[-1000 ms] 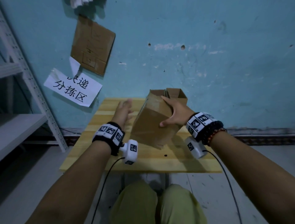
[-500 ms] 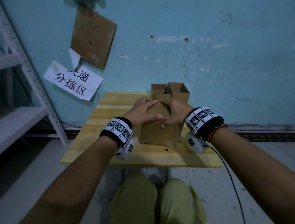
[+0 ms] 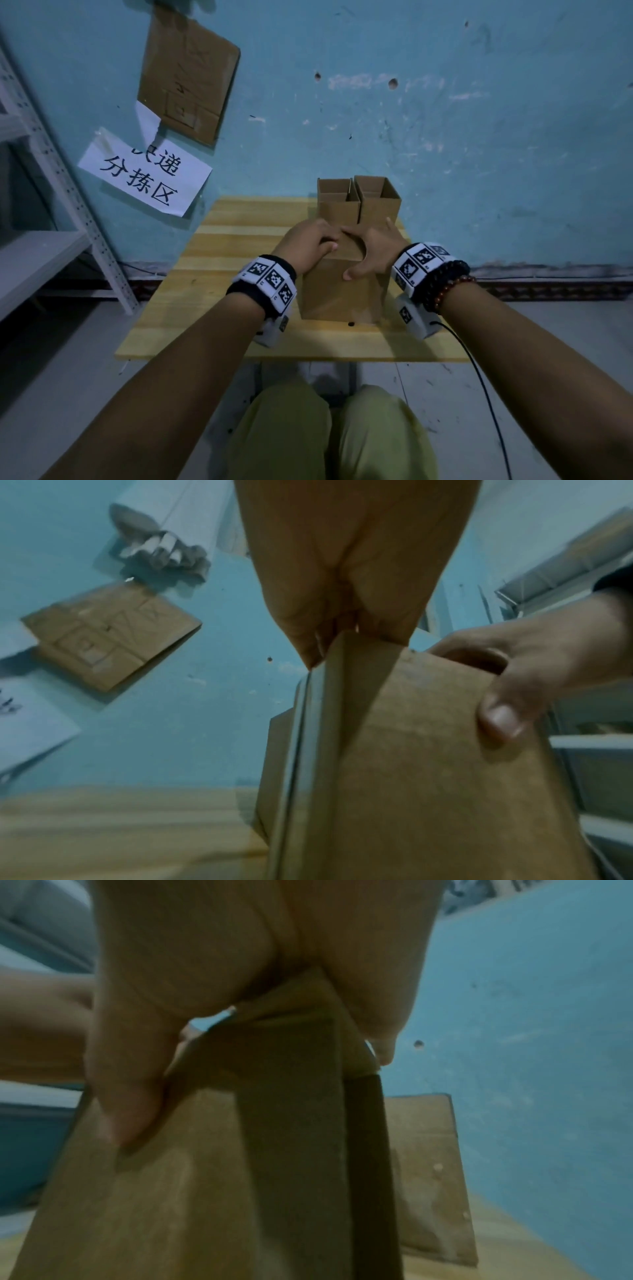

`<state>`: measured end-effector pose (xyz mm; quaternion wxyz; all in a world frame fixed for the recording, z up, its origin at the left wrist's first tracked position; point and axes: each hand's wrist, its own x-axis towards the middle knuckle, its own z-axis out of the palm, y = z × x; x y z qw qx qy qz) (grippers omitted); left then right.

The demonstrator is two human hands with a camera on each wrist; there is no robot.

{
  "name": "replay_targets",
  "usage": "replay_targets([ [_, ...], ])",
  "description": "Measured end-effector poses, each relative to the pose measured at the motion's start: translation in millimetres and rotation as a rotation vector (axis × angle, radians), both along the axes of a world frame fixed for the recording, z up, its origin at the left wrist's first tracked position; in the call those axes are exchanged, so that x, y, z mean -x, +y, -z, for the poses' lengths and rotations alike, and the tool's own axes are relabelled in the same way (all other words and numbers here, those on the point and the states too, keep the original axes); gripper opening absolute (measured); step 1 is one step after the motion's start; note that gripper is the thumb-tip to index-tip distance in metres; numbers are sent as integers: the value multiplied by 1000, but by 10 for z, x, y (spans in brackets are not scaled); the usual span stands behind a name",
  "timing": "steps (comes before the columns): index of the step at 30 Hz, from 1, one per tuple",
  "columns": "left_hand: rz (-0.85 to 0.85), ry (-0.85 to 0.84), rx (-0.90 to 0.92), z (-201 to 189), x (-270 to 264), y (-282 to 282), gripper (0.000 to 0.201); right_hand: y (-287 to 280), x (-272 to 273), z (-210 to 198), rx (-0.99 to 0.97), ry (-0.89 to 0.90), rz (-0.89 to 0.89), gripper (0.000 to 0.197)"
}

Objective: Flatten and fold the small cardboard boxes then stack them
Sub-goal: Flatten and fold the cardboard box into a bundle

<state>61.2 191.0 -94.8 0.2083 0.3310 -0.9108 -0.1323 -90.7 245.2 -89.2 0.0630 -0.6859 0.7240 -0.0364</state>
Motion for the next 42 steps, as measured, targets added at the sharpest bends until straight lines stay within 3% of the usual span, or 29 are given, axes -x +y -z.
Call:
replay_targets([
  [4,-123,162,-93,-9,39,56,18,-49,-120,44,-20,178,0,104],
  [8,-145,137,-111,-13,28,84,19,-74,-172,154,19,160,21,116],
  [16,-155,135,-145,-33,28,115,15,-65,-140,142,27,153,15,116],
  [18,-190,67,-91,-28,60,149,19,-66,-135,161,33,146,23,116],
  [20,-231,-49,-5,-43,115,210,11,-77,-125,182,45,138,26,117],
  [25,-256,-310,101,-99,249,329,33,-80,-120,189,57,124,18,116],
  [35,-262,-491,47,-315,417,357,28,-114,-117,216,53,126,20,115],
  [42,-233,-517,140,-293,324,297,17,-110,-97,204,49,115,7,115],
])
